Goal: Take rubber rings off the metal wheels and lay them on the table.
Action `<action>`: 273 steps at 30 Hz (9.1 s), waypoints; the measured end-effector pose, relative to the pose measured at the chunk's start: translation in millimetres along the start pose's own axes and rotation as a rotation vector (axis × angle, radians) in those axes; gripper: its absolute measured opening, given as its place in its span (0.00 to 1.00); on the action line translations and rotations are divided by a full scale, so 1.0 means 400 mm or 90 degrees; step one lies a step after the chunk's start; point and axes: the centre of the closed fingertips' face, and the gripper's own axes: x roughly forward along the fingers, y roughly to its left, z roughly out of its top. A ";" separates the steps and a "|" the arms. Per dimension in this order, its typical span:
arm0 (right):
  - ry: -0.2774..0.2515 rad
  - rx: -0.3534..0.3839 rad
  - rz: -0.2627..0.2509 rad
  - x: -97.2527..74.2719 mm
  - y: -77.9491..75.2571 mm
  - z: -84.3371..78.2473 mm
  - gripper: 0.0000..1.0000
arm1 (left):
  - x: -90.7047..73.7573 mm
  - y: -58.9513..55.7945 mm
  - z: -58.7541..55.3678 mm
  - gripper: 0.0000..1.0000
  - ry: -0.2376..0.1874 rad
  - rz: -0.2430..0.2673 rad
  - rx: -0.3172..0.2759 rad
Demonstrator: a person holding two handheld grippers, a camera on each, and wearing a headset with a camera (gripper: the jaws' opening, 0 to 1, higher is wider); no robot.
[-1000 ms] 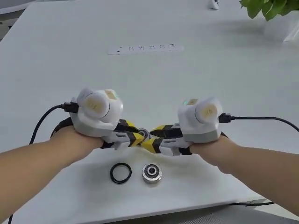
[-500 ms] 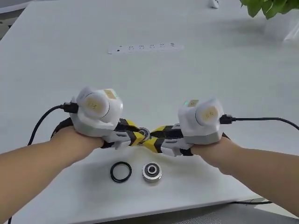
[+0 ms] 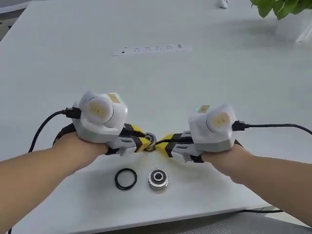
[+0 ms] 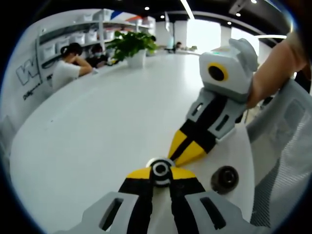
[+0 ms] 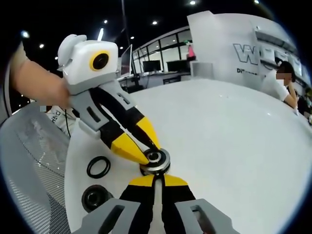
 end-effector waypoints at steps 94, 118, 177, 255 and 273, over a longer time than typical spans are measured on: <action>-0.103 0.206 0.083 -0.041 0.035 0.073 0.00 | 0.003 -0.011 -0.002 0.12 0.012 0.016 0.026; -0.091 0.202 0.054 -0.039 0.013 0.065 0.00 | -0.031 -0.035 0.014 0.29 -0.017 -0.015 0.023; -0.059 0.159 0.164 -0.049 0.166 0.099 0.00 | -0.301 -0.109 -0.052 0.74 -0.053 -0.013 -0.010; -0.042 0.101 0.127 -0.063 0.157 0.125 0.22 | -0.328 -0.129 -0.070 0.73 -0.039 -0.010 -0.018; -0.073 0.019 0.087 -0.179 0.157 0.143 0.41 | -0.365 -0.128 -0.049 0.76 -0.060 0.010 -0.029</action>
